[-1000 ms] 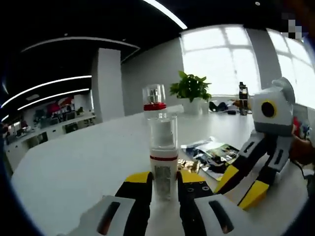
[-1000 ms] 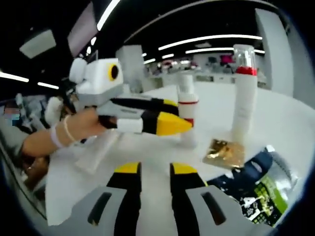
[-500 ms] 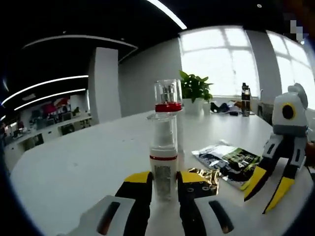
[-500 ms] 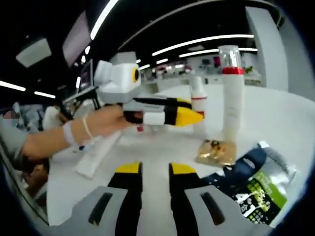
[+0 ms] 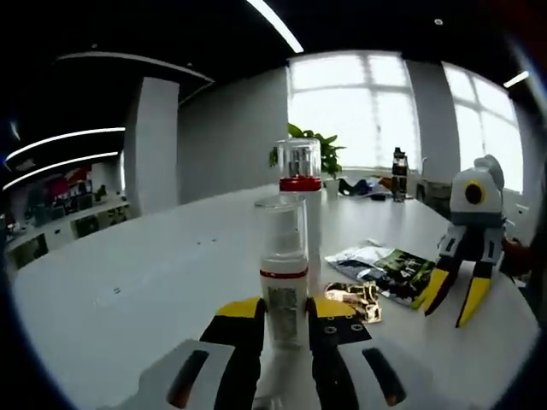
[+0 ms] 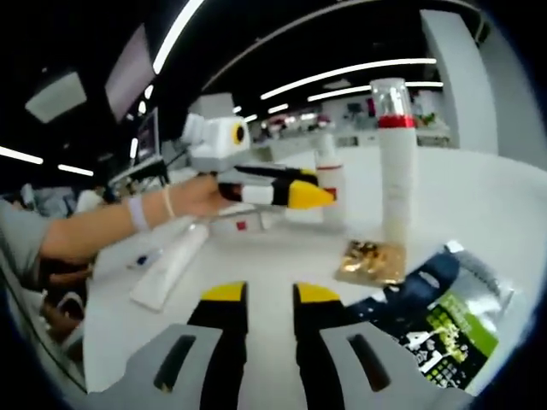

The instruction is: Arrange the skincare products in the storage area until every visible bottle or jar stands upright without overlapping.

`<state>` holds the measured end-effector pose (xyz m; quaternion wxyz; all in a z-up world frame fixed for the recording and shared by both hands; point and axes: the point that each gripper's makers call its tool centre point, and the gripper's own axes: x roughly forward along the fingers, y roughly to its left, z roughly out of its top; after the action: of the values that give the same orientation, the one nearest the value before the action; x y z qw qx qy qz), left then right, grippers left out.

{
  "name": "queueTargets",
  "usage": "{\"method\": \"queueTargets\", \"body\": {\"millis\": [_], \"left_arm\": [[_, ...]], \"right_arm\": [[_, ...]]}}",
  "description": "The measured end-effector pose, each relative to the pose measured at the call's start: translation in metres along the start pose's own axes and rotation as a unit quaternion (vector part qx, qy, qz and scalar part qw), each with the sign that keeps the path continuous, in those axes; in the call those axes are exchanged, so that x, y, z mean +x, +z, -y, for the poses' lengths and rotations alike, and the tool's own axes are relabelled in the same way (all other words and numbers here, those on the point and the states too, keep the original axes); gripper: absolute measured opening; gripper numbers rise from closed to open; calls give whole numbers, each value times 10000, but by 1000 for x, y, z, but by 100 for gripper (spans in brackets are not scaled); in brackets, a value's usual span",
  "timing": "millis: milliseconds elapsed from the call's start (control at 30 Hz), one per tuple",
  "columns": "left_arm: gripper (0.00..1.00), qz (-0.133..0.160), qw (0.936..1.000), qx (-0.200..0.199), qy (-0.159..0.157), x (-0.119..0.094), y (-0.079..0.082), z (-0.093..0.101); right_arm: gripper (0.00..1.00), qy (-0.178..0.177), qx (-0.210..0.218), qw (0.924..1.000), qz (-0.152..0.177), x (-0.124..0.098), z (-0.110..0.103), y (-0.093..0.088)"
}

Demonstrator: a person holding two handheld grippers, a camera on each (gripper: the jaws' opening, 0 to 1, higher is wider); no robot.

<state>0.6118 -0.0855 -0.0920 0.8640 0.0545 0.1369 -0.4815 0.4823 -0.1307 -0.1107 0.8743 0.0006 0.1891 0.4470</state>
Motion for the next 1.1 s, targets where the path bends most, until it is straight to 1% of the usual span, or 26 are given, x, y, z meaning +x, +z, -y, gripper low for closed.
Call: {"method": "queueTargets", "body": {"millis": [167,300,500,600,700,733,800,867,900,933,967,1000,1067,1100], "left_arm": [[21,-238,9989,274,-282,1,0,-2],[21,-328,9983,230,-414,1,-1,-4],[21,-365,9977,228,-523,2,-3,-4],[27,-479,9974,212,-494,2,-8,-3],[32,-501,9975,153,-469,2,-10,-3],[34,-448,9980,71,-440,0,-9,-6],[35,-302,9986,-146,-414,-2,-4,-7],[40,-258,9991,-232,-237,-6,-3,-12],[43,-208,9992,-260,-200,-8,-2,-13],[44,-173,9993,-295,-168,-9,-1,-13],[44,-39,9992,-376,-117,-11,2,-14],[46,176,9990,-418,-46,-17,8,-13],[49,346,9980,-523,65,-24,12,-13],[52,380,9978,-537,76,-27,13,-11]], "right_arm": [[19,-12,50,10000,28,0,2,0],[19,-13,61,10000,35,0,2,0],[19,-6,75,10000,19,1,2,-1],[19,-15,56,10000,5,2,2,-2],[20,-11,66,10000,14,3,3,-2],[20,-11,67,10000,11,3,3,-2],[21,-18,58,10000,9,3,3,-2],[22,-8,51,10000,-5,3,2,-3],[23,-10,47,10000,-7,3,2,-3],[24,-19,20,10000,-5,4,2,-3],[24,-31,-11,10000,-7,4,2,-3],[24,-39,-32,10000,-12,4,3,-4],[26,-36,-46,10000,-20,4,2,-4],[28,-24,-46,10000,-18,5,1,-4]]}}
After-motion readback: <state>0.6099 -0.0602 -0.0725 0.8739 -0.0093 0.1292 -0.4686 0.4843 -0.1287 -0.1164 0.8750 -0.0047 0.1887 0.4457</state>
